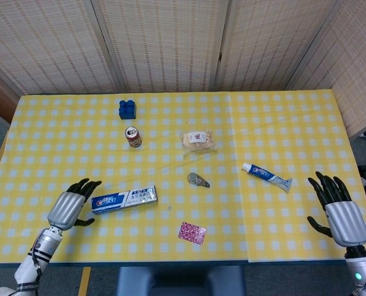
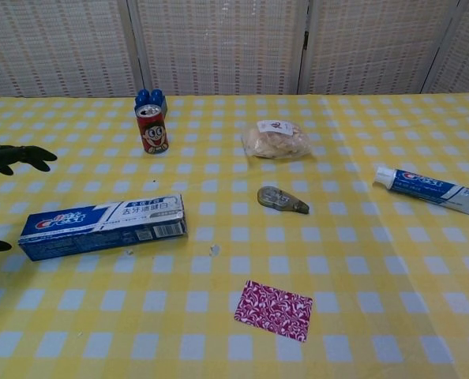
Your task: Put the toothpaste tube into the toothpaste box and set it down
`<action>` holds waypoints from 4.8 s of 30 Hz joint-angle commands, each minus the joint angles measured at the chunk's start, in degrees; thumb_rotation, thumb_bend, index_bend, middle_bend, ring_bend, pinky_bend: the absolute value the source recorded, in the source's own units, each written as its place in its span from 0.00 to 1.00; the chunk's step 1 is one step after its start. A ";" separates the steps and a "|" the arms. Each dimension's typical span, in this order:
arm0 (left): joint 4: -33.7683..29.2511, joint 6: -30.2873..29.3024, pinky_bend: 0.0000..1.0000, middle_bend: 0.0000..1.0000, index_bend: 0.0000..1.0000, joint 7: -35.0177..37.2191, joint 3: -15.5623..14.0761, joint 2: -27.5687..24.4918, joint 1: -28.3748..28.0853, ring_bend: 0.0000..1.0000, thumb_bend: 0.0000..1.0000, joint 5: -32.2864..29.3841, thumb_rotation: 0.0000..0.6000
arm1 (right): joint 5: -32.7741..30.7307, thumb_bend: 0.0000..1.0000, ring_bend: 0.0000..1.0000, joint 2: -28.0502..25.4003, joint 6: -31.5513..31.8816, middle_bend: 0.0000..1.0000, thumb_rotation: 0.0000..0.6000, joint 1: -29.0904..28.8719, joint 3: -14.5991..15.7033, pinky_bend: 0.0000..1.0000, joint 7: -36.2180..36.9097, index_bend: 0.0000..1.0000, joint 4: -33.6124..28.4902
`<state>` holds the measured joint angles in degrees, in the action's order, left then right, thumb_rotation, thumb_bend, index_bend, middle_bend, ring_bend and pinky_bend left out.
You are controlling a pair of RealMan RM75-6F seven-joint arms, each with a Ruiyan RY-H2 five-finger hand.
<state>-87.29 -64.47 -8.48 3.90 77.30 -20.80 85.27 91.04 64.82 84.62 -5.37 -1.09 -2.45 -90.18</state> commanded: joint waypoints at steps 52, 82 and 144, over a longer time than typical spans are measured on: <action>14.71 4.18 0.56 0.62 0.53 6.29 0.77 14.22 -7.46 0.48 0.33 -6.21 1.00 | -2.53 0.26 0.00 -1.66 -1.04 0.00 1.00 0.34 -0.56 0.00 2.69 0.00 0.86; -1.20 -9.14 0.58 0.63 0.55 4.39 -2.81 5.43 -2.32 0.49 0.33 2.85 1.00 | -29.96 0.26 0.28 7.27 -27.62 0.34 1.00 -14.48 -8.72 0.18 -7.97 0.39 10.25; 2.55 -9.17 0.58 0.63 0.55 14.52 -0.96 0.39 -1.50 0.49 0.33 2.22 1.00 | -49.95 0.49 0.54 24.64 -33.33 0.58 1.00 -29.75 -9.32 0.61 -25.59 0.66 24.09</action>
<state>-84.76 -73.68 6.02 2.91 77.68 -22.28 87.52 40.76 89.46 50.93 -35.19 -10.35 -28.18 -65.81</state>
